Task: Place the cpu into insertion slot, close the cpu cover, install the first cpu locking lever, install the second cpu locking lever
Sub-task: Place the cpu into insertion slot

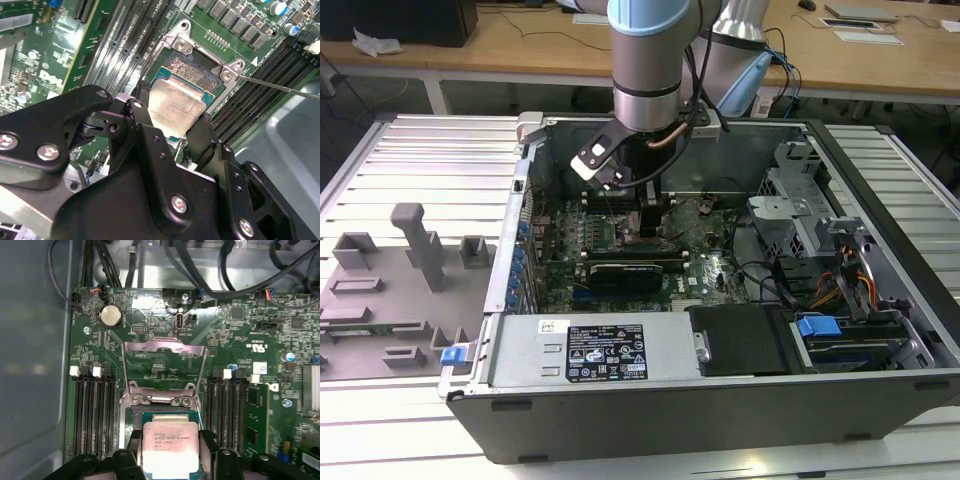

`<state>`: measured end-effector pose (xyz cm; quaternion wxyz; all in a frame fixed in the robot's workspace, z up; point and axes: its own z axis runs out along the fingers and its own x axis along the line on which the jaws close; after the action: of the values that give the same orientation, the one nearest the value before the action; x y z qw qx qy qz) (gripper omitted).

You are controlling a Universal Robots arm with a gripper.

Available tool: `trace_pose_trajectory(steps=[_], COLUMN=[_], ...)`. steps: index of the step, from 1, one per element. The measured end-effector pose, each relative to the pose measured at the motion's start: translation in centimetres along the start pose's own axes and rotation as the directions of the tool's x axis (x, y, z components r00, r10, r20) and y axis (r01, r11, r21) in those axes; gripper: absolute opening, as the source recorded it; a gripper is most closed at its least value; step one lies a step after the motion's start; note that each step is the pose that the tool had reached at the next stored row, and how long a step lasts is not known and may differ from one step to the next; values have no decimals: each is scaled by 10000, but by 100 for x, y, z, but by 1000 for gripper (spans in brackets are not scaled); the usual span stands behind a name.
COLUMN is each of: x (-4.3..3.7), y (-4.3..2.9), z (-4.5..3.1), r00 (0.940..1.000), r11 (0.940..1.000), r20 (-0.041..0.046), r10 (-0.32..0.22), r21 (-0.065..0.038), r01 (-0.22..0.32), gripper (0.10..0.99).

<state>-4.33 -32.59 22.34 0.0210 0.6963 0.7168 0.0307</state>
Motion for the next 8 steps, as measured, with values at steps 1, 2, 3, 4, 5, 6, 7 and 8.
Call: trace_pose_trajectory(steps=[1, 2, 3, 4, 5, 6, 7, 8], x=[6, 19, 24, 29, 34, 35, 35, 35], y=[-1, -5, -7, -10, -15, -18, -20, -24], z=[13, 45, 58, 74, 98, 120, 129, 140], r00=[10000, 10000, 10000, 10000, 10000, 10000, 10000, 10000], r11=[10000, 10000, 10000, 10000, 10000, 10000, 10000, 10000], r20=[0, 0, 0, 0, 1, 1, 1, 1], r10=[-1, 0, 0, 0, 0, 2, 8, 18], r21=[4, 11, 13, 16, 20, 22, 23, 22], r01=[1, 0, 0, 0, 0, -2, -8, -18], gripper=[541, 541, 541, 541, 541, 541, 541, 541])
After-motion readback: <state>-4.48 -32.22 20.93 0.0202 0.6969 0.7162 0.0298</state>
